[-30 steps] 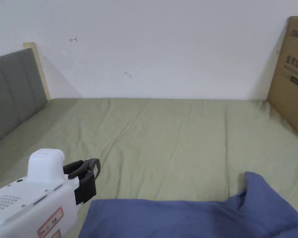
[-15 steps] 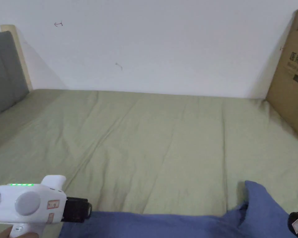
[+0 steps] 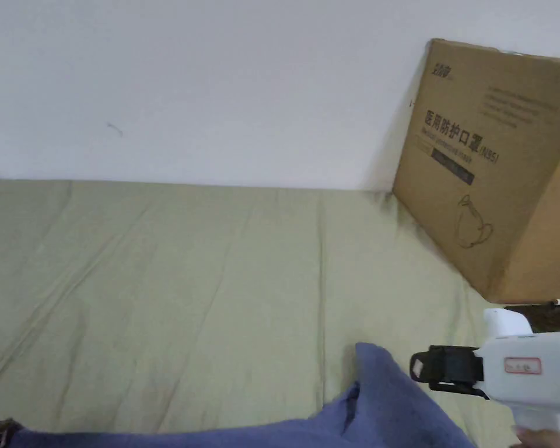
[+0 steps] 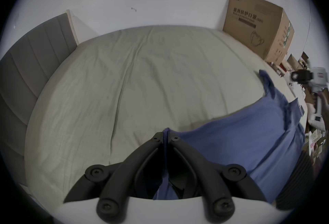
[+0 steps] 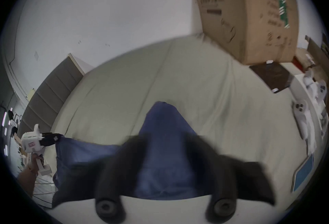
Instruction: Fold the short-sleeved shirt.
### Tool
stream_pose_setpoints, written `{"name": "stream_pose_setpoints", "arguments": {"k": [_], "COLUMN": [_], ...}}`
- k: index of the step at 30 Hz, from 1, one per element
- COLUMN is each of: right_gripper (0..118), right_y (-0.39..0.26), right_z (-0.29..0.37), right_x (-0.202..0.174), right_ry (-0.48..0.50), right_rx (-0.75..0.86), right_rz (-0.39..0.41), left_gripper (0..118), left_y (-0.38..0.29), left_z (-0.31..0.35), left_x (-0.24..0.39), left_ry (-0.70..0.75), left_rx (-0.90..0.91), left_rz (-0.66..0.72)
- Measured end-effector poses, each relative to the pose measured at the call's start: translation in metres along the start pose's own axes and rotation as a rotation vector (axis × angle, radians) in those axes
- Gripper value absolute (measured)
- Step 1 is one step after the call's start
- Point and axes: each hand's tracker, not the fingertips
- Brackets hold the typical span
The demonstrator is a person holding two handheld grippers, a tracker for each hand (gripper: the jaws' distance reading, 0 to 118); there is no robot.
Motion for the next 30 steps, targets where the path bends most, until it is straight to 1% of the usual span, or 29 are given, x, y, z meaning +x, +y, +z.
{"name": "stream_pose_setpoints", "arguments": {"k": [1,2,3,4,6,7,8,9,10,11,12,13,14,15,16,17,19,21,24,26,30], "right_gripper": [116,116,116,116,115,115,114,110,103,101,100,98,86,64,21,1,1,1,1,1,1], "right_y": [0.008,0.011,0.006,0.017,0.019,0.013,0.018,0.016,0.010,0.004,0.012,0.011,0.009,0.005,0.010,0.006,0.002,0.010,0.026,0.032,0.044], "right_z": [-0.019,-0.039,-0.065,-0.075,-0.112,-0.125,-0.122,-0.127,-0.136,-0.141,-0.117,-0.113,-0.107,-0.102,-0.087,-0.080,-0.066,-0.041,-0.018,-0.003,0.022], "right_x": [0.004,0.013,0.019,0.021,0.029,0.028,0.026,0.022,0.019,0.015,0.004,0.001,-0.002,-0.005,-0.009,-0.011,-0.011,-0.006,0.004,0.004,0.002], "right_ry": [-0.020,-0.050,-0.064,-0.080,-0.141,-0.129,-0.129,-0.162,-0.193,-0.245,-0.266,-0.244,-0.216,-0.208,-0.177,-0.151,-0.142,-0.146,-0.138,-0.133,-0.158], "right_rx": [-0.071,-0.066,-0.075,-0.095,-0.179,-0.189,-0.227,-0.299,-0.332,-0.343,-0.308,-0.291,-0.275,-0.257,-0.253,-0.250,-0.182,-0.099,-0.011,0.030,0.151], "right_rz": [-0.020,-0.024,-0.062,-0.074,-0.101,-0.075,-0.050,-0.005,0.029,0.078,0.137,0.143,0.153,0.179,0.192,0.186,0.161,0.077,0.016,0.005,-0.013], "left_gripper": [2,2,2,2,2,2,2,2,2,2,2,2,2,2,2,2,2,2,2,2,2], "left_y": [0.002,0.005,0.005,0.005,0.007,0.006,0.005,0.004,0.003,0.000,-0.003,-0.004,-0.007,-0.010,-0.011,-0.013,-0.015,-0.011,0.004,0.016,0.041], "left_z": [0.005,0.011,0.007,0.009,0.012,0.008,0.006,0.004,0.002,-0.002,-0.005,-0.008,-0.010,-0.013,-0.015,-0.018,-0.018,-0.016,-0.010,-0.006,0.004], "left_x": [0.002,0.004,-0.002,-0.002,0.000,-0.005,-0.006,-0.006,-0.006,-0.006,-0.006,-0.007,-0.007,-0.008,-0.009,-0.009,-0.009,-0.012,-0.020,-0.022,-0.018], "left_ry": [-0.001,-0.006,-0.007,-0.007,-0.006,-0.004,0.001,0.005,0.007,0.010,0.014,0.015,0.014,0.003,-0.014,-0.015,-0.021,-0.015,-0.010,-0.009,-0.011], "left_rx": [0.004,0.011,0.016,0.020,0.019,0.013,0.006,-0.005,-0.017,-0.031,-0.043,-0.048,-0.052,-0.061,-0.076,-0.087,-0.086,-0.065,0.001,0.038,0.149], "left_rz": [0.006,0.017,0.026,0.033,0.040,0.037,0.030,0.023,0.019,0.016,0.015,0.020,0.028,0.043,0.063,0.078,0.102,0.137,0.188,0.196,0.190]}}
